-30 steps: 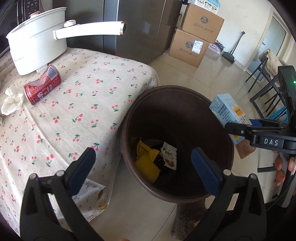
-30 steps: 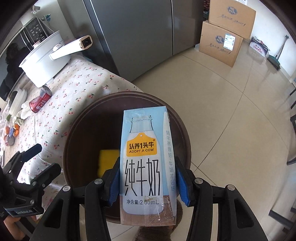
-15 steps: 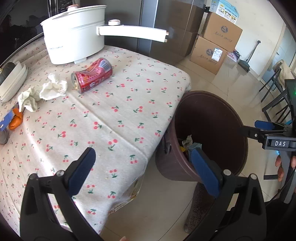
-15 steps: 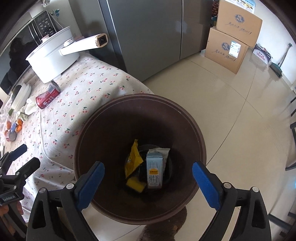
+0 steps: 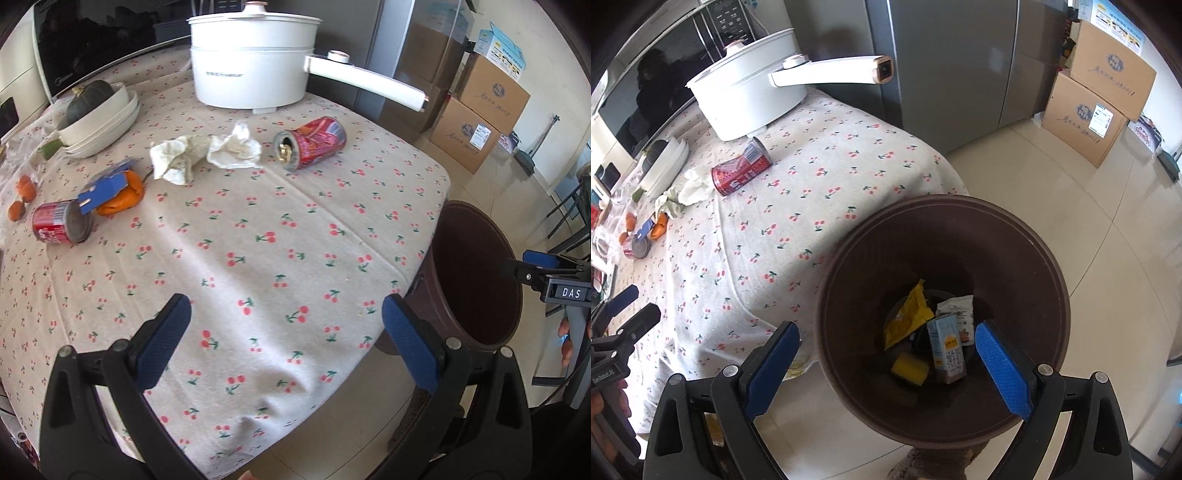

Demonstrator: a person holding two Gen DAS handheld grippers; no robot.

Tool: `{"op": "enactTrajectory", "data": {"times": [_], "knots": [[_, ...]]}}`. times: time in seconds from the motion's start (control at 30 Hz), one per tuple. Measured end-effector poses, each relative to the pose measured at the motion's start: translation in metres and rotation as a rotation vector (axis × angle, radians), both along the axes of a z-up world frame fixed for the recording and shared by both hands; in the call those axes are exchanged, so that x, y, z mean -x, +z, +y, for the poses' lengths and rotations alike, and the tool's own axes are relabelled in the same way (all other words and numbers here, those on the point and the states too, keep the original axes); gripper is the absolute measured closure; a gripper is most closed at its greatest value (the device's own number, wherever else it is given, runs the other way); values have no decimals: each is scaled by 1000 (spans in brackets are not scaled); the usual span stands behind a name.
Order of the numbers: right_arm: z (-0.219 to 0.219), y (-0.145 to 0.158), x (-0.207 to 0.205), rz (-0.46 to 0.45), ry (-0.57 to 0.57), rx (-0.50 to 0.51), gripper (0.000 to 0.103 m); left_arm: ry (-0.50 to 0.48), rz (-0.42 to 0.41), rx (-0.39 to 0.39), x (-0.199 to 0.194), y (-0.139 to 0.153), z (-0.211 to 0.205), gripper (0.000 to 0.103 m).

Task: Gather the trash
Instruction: 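Move both grippers back over the table toward the two red cans, then grasp the red drink can with the left gripper while the right gripper grasps the crushed red can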

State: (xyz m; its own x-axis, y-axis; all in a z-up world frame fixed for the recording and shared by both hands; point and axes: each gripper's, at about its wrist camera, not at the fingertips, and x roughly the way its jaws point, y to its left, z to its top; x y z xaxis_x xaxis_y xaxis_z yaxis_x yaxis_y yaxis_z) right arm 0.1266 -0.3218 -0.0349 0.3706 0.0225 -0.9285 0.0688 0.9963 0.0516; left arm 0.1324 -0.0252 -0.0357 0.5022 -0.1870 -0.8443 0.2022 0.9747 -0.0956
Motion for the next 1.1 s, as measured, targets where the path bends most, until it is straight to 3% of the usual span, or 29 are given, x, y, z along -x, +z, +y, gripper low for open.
{"op": "enactTrajectory", "data": {"times": [0.37,0.57,0.8,0.97,1.1], "knots": [[75,2,-28,-14,109,2,5,187,-11,8,-8,6,107,0],[114,0,-59,-54,245,27,1,242,-25,-46,-23,0,169,0],[148,-27,-109,-101,394,57,0,204,-47,-53,-52,-29,210,0],[151,-57,-139,-110,411,48,0,195,-121,-36,-72,-44,221,0],[154,-62,-157,-162,428,21,0,183,-170,9,-85,-49,227,1]]}}
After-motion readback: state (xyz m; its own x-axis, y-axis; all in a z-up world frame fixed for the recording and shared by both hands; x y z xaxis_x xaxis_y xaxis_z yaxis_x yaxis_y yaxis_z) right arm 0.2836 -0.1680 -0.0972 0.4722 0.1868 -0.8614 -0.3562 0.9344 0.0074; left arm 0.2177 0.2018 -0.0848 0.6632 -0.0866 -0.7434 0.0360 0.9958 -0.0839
